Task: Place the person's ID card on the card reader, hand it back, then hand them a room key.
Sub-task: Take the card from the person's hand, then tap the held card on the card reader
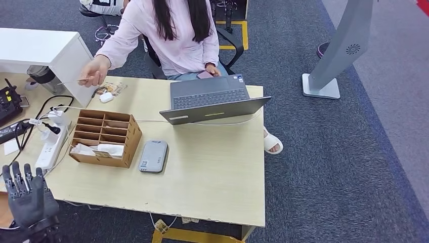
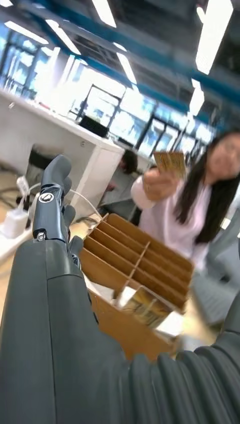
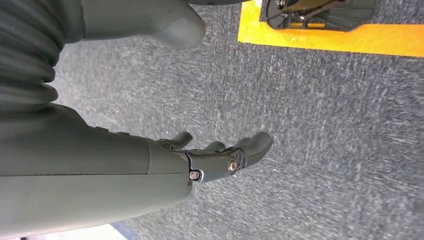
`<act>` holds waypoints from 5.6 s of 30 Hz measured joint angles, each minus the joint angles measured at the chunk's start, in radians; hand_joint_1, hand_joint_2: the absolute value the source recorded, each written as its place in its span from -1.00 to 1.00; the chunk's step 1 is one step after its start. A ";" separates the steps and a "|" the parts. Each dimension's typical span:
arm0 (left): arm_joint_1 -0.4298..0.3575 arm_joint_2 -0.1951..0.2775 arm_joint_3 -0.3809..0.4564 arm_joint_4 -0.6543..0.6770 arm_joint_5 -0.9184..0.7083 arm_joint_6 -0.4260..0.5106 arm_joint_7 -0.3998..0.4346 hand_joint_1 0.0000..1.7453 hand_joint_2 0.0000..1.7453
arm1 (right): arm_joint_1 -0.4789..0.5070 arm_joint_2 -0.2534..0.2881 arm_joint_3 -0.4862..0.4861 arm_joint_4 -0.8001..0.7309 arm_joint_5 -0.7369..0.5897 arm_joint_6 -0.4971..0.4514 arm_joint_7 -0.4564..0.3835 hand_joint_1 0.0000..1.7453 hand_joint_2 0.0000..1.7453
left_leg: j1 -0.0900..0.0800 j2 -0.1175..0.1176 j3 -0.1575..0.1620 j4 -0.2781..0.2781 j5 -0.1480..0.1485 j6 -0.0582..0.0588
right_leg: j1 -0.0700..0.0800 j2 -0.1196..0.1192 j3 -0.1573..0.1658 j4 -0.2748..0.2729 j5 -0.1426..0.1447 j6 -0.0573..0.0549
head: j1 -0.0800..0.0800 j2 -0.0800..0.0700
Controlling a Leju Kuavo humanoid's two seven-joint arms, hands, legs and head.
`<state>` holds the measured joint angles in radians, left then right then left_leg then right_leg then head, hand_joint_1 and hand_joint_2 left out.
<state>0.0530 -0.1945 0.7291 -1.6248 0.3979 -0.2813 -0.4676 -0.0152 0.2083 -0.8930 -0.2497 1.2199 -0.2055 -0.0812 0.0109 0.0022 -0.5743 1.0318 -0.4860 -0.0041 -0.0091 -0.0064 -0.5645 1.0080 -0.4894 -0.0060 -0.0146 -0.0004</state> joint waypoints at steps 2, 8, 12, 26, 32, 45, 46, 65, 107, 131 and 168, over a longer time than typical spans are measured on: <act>-0.032 0.042 -0.042 0.017 -0.181 0.092 -0.050 -1.00 1.00 | -0.006 0.000 0.002 0.001 0.012 0.001 0.002 -1.00 1.00 | 0.000 0.000 0.000 0.000 0.001 0.000 | 0.000 0.000 0.000 0.000 0.000 0.000 | 0.000 0.000; -0.162 0.156 -0.200 0.096 -0.623 0.460 -0.093 -1.00 1.00 | -0.029 0.000 0.020 0.009 0.036 -0.003 0.020 -1.00 1.00 | 0.000 -0.001 0.000 0.000 0.003 0.000 | 0.000 0.000 0.000 0.001 0.003 0.001 | 0.000 0.000; -0.256 0.225 -0.321 0.171 -0.817 0.635 -0.047 -1.00 1.00 | -0.042 0.000 0.033 0.015 0.045 -0.003 0.037 -1.00 1.00 | 0.000 -0.001 0.000 0.000 0.004 -0.001 | 0.000 0.000 0.000 0.001 0.004 0.000 | 0.000 0.000; -0.511 0.368 -0.588 0.468 -1.173 0.869 0.119 -1.00 1.00 | -0.069 0.000 0.075 0.025 0.048 0.010 0.065 -1.00 1.00 | 0.000 0.001 0.000 0.001 0.004 -0.001 | 0.000 0.001 -0.001 0.001 0.005 0.000 | 0.000 0.000; -0.565 0.383 -0.651 0.551 -1.280 0.897 0.194 -1.00 1.00 | -0.070 0.000 0.082 0.025 0.046 0.011 0.068 -1.00 1.00 | 0.000 0.001 -0.001 0.001 0.004 -0.001 | 0.000 0.001 -0.001 0.001 0.005 0.000 | 0.000 0.000; -0.583 0.383 -0.710 0.592 -1.292 0.896 0.222 1.00 1.00 | -0.069 0.000 0.083 0.026 0.034 0.008 0.067 -1.00 1.00 | 0.000 0.001 -0.001 0.001 0.004 -0.001 | 0.000 0.002 -0.001 0.001 0.005 0.000 | 0.000 0.000; -0.583 0.383 -0.713 0.592 -1.290 0.896 0.223 1.00 1.00 | -0.069 0.000 0.083 0.026 0.033 0.008 0.067 -1.00 1.00 | 0.000 0.001 -0.001 0.001 0.004 -0.001 | 0.000 0.002 -0.001 0.001 0.005 0.000 | 0.000 0.000; -0.561 0.374 -0.737 0.582 -1.266 0.897 0.215 1.00 1.00 | -0.062 0.000 0.084 0.027 0.023 0.002 0.060 -1.00 1.00 | 0.000 0.001 -0.001 0.001 0.004 -0.001 | 0.000 0.002 -0.001 0.001 0.005 0.000 | 0.000 0.000; -0.269 0.465 -0.923 0.425 -1.610 0.719 0.404 1.00 1.00 | -0.027 0.000 0.083 0.021 -0.022 0.000 0.042 -1.00 1.00 | 0.000 0.002 -0.001 0.000 0.004 0.000 | 0.000 0.003 -0.002 0.001 0.004 0.000 | 0.000 0.000; -0.311 0.482 -0.991 0.491 -1.642 0.648 0.430 1.00 1.00 | -0.025 -0.001 0.083 0.014 -0.012 0.008 0.045 -1.00 1.00 | 0.000 0.002 -0.001 0.000 0.004 0.000 | 0.000 0.003 -0.002 0.001 0.005 0.000 | 0.000 0.000; -0.441 0.427 -1.043 0.682 -1.622 0.628 0.492 1.00 1.00 | -0.036 0.000 0.083 0.016 -0.009 0.006 0.056 -1.00 1.00 | 0.000 0.002 -0.001 0.000 0.004 -0.001 | 0.000 0.003 -0.001 0.001 0.005 0.000 | 0.000 0.000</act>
<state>-0.3883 0.2327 -0.3136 -0.9425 -1.2240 0.3463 0.0246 -0.0516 0.2087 -0.8103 -0.2338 1.2111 -0.1991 -0.0256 0.0110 0.0042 -0.5748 1.0323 -0.4815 -0.0048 -0.0091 -0.0035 -0.5655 1.0085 -0.4844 -0.0061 -0.0147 -0.0004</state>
